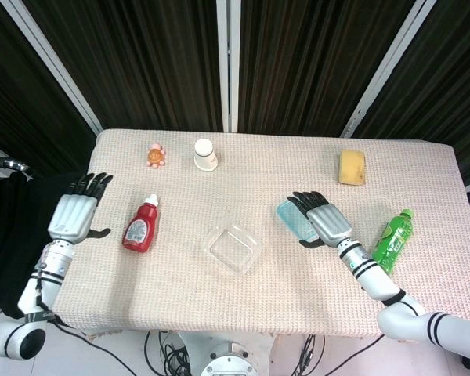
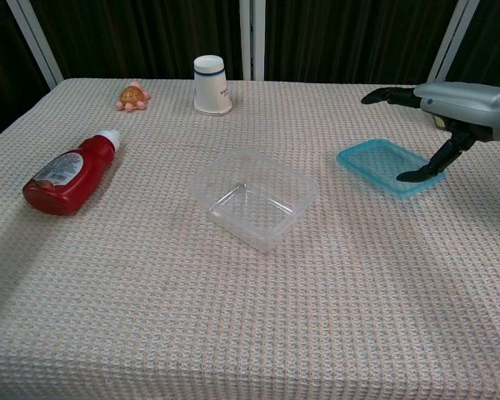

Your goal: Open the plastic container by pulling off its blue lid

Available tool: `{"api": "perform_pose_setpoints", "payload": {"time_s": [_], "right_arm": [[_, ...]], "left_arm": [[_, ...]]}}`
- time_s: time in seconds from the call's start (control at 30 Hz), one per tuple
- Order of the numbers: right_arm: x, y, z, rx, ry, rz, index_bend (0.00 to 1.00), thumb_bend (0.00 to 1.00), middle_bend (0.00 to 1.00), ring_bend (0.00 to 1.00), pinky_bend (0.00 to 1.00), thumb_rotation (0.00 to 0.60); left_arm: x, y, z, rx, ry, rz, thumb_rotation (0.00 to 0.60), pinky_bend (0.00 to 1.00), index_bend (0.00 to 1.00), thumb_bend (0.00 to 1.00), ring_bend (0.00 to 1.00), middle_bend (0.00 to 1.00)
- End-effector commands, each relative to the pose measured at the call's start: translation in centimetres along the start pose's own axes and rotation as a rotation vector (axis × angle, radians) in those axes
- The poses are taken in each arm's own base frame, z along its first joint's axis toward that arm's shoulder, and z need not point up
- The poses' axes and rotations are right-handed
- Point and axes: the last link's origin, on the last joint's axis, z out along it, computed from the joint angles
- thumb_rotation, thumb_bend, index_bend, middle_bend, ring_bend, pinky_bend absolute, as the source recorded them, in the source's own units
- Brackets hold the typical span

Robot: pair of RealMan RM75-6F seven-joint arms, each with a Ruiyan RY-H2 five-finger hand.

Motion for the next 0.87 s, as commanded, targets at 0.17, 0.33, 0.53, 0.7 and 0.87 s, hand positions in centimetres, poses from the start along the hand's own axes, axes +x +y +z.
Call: {"api": "perform_pose_setpoints", "payload": {"time_s": [0.17,0.33,0.53,0.7,0.87], "right_arm": [[3.5,2.5,-7.1,-0.064,0.201,0.096,0.00,0.12,0.10,0.00,0.00,0.600],[4.5,4.4,-12.5,-0.164,0.399,0.021,0.05,0.17,0.19,0.00,0.04,0.600],[3.9,5.3,-19.3,-0.260,0.465,0.031,0.05,0.21,0.19,0.00,0.05,0.600],[2.4,5.4,-23.1,-0.359,0.459,0.031,0.05,0.21,0.19,0.00,0.05,0.600],[1.7,5.5,-24.2,-0.388,0.373,0.048,0.05,0.22,0.15,0.00,0.02,0.600]], "left_arm": [[-0.1,-6.2,-3.4,0.104,0.053,0.014,0.600,0.03,0.02,0.06,0.00,0.04],[-0.5,-9.1,-6.3,0.157,0.133,0.028,0.600,0.02,0.04,0.06,0.00,0.05],[-1.5,-10.6,-10.7,0.212,0.168,-0.011,0.600,0.02,0.04,0.06,0.00,0.05],[-3.0,-10.1,-13.8,0.244,0.142,-0.014,0.600,0.02,0.04,0.06,0.00,0.05],[-3.9,-9.5,-15.5,0.267,0.135,0.000,0.600,0.01,0.04,0.06,0.00,0.05]]}}
